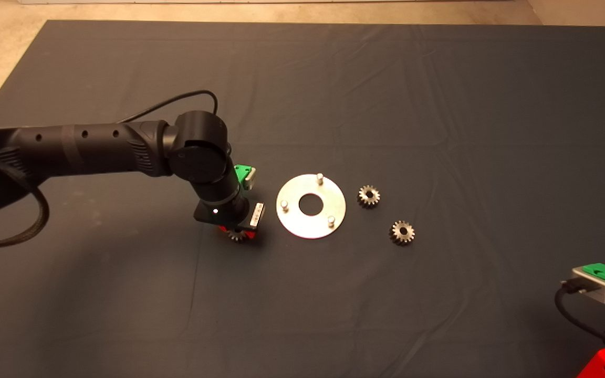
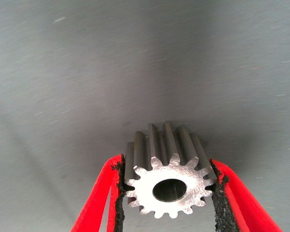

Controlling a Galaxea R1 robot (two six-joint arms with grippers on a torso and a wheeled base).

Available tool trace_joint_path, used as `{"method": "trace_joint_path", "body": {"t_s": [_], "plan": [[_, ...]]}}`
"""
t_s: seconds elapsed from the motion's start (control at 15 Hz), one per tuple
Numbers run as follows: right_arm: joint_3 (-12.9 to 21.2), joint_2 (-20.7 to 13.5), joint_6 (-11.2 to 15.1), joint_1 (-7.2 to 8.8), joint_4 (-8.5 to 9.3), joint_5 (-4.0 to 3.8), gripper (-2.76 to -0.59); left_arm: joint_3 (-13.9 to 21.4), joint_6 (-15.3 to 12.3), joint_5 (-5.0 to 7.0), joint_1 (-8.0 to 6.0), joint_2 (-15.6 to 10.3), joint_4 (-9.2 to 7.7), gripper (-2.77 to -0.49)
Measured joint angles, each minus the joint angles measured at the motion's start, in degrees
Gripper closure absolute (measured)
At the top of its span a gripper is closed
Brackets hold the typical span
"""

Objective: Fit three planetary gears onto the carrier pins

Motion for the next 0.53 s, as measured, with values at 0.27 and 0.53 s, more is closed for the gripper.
{"method": "trace_joint_path", "body": {"t_s": [0.27,0.53], "plan": [[0.0,0.0,0.0,-0.02,-0.02,0.01,-2.76,0.0,-2.86,0.4,-0.05,0.01,-0.16,-0.96],[0.0,-0.02,0.0,0.0,0.0,0.0,-2.76,-0.38,-4.55,1.07,-1.95,0.48,-0.49,-0.96]]}}
